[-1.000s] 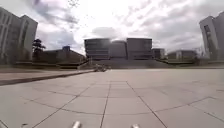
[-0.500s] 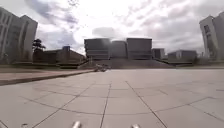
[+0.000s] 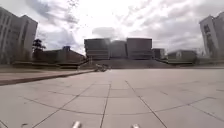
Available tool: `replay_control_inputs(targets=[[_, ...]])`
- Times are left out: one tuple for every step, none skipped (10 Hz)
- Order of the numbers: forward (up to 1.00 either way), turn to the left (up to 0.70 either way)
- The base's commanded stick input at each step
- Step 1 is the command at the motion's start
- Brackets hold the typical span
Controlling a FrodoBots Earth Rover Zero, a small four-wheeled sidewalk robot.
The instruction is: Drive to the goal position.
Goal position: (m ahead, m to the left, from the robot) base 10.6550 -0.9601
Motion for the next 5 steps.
replay_control_inputs(targets=[[0.06,0.0],[0.06,0.0],[0.06,0.0],[0.06,0.0],[0.06,0.0]])
